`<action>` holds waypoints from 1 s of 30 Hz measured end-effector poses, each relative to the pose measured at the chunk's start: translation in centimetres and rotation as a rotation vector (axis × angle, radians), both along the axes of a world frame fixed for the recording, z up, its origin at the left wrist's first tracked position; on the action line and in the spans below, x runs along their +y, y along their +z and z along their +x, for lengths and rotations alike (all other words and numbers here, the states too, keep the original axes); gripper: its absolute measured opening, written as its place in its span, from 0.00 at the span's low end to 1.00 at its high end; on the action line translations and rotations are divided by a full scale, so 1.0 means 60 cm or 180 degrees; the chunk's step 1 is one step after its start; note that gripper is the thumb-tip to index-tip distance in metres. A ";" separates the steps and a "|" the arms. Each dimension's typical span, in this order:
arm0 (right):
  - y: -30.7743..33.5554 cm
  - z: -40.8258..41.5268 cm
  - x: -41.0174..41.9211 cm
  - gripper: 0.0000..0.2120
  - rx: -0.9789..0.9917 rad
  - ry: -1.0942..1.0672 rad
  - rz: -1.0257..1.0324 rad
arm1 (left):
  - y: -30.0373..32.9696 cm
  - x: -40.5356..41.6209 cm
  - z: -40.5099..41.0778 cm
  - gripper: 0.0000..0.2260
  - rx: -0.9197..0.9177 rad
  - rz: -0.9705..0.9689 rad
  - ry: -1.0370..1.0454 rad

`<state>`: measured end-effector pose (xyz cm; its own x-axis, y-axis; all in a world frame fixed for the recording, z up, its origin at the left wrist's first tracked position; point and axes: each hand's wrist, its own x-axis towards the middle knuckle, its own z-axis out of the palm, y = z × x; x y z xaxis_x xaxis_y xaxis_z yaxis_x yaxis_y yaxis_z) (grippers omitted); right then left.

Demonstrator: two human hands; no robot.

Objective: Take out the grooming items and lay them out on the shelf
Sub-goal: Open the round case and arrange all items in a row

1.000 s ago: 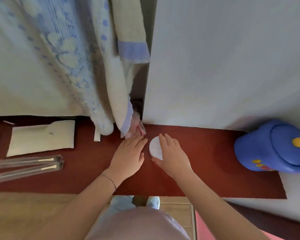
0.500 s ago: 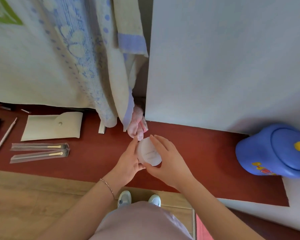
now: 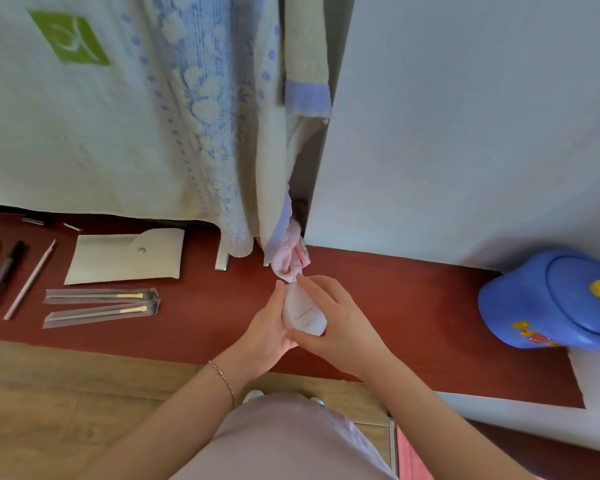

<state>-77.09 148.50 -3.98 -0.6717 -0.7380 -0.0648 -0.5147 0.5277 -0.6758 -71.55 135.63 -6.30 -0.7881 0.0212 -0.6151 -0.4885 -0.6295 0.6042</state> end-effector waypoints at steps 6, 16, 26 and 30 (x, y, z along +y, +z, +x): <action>0.009 -0.002 -0.005 0.34 -0.0261 -0.0243 -0.0106 | 0.002 -0.012 -0.002 0.22 0.0036 -0.0380 -0.0300; 0.031 -0.026 -0.018 0.19 -0.1075 -0.0875 0.0215 | -0.009 -0.049 0.011 0.24 -0.0266 -0.0443 -0.0336; 0.039 -0.017 -0.099 0.17 -0.2331 -0.1534 0.0809 | -0.007 -0.110 0.079 0.17 -0.0732 -0.1338 0.0241; 0.034 -0.008 -0.163 0.24 -0.3665 -0.2090 0.0476 | -0.021 -0.156 0.104 0.12 -0.0762 -0.2253 0.0438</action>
<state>-77.59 138.72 -1.92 -0.4056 -0.2370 -0.8828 0.6831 0.5631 -0.4650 -65.31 126.25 -7.58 -0.5985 -0.5309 -0.5999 -0.6022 -0.1957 0.7740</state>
